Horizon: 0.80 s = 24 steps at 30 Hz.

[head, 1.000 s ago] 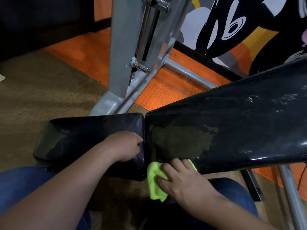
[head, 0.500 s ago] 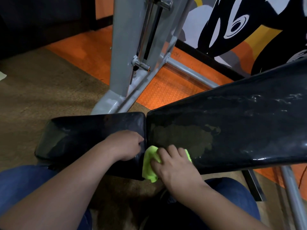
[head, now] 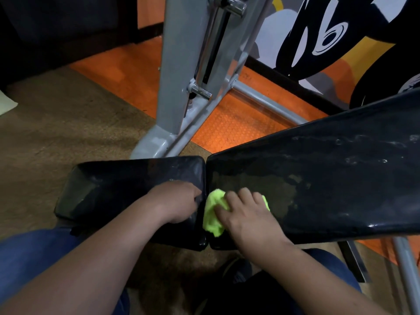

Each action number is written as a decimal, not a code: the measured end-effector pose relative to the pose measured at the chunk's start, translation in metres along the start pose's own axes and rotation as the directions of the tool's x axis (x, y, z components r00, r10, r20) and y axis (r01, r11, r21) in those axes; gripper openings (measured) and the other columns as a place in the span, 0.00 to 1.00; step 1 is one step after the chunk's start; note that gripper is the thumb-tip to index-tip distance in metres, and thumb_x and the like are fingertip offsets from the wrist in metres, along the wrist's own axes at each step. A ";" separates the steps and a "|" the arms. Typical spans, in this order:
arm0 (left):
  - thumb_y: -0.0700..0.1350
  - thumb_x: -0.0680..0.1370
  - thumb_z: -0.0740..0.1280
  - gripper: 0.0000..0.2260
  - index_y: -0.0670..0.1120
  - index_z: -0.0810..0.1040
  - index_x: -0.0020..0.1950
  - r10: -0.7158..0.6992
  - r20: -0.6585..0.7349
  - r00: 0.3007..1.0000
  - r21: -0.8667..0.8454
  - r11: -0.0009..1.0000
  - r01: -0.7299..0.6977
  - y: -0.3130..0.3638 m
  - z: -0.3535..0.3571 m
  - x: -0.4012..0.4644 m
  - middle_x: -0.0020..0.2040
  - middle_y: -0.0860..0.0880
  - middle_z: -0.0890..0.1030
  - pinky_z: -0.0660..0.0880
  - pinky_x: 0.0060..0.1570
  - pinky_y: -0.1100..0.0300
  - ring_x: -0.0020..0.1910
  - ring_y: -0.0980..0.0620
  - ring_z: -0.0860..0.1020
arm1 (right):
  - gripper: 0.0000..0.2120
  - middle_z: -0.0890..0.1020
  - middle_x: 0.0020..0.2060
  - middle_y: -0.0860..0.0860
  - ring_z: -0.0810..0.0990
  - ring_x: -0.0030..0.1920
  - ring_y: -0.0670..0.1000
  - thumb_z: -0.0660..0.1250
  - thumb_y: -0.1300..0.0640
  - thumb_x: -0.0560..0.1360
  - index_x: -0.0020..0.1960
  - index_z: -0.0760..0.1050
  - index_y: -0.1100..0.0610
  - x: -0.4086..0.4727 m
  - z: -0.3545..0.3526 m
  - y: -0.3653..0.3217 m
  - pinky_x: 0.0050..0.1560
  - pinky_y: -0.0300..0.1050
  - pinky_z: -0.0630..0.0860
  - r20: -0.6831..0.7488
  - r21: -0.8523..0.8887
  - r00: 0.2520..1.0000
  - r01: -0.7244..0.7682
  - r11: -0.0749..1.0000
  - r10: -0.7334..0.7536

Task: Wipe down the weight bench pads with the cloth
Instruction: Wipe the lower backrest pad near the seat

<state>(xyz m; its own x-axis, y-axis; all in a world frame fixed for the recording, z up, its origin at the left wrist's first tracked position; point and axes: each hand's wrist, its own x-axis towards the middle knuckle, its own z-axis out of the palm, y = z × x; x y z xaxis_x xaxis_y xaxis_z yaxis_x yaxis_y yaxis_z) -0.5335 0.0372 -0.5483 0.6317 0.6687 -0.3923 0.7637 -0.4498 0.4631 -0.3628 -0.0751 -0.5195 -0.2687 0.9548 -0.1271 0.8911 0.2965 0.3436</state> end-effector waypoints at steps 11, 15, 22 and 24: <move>0.47 0.77 0.61 0.12 0.54 0.80 0.57 -0.034 -0.012 0.999 0.018 0.999 0.034 0.001 -0.001 0.001 0.59 0.49 0.81 0.76 0.53 0.52 0.56 0.46 0.78 | 0.19 0.74 0.46 0.55 0.69 0.45 0.59 0.76 0.56 0.61 0.51 0.78 0.52 0.028 -0.001 0.006 0.41 0.53 0.64 0.008 -0.046 0.994 -0.113 0.993 0.113; 0.48 0.79 0.61 0.14 0.55 0.79 0.62 -0.028 0.002 1.000 0.018 0.999 0.028 0.003 -0.002 0.000 0.62 0.49 0.80 0.76 0.57 0.51 0.59 0.46 0.78 | 0.17 0.73 0.46 0.55 0.69 0.45 0.58 0.74 0.57 0.63 0.52 0.78 0.52 0.026 0.006 0.005 0.41 0.52 0.61 0.020 -0.082 1.000 0.022 0.996 -0.020; 0.47 0.79 0.61 0.11 0.54 0.79 0.59 -0.029 -0.008 1.000 0.031 0.999 0.030 0.004 0.000 0.002 0.60 0.48 0.80 0.73 0.50 0.54 0.58 0.45 0.77 | 0.18 0.74 0.49 0.55 0.69 0.47 0.59 0.75 0.55 0.64 0.53 0.78 0.51 0.046 -0.003 0.010 0.44 0.54 0.66 0.079 -0.103 0.992 -0.093 0.990 0.102; 0.47 0.79 0.61 0.10 0.53 0.78 0.57 -0.028 -0.009 1.000 0.044 0.999 0.028 0.003 -0.001 0.001 0.58 0.48 0.80 0.72 0.48 0.54 0.56 0.46 0.77 | 0.17 0.74 0.48 0.54 0.69 0.46 0.59 0.75 0.55 0.65 0.52 0.78 0.51 0.043 0.001 0.014 0.43 0.53 0.67 0.075 -0.101 0.996 -0.044 0.994 0.052</move>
<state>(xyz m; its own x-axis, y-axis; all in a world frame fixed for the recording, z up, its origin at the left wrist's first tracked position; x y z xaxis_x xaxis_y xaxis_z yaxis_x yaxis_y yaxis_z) -0.5304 0.0366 -0.5466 0.6092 0.6859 -0.3980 0.7862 -0.4566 0.4165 -0.3614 -0.0296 -0.5210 -0.1943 0.9646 -0.1781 0.8606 0.2547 0.4410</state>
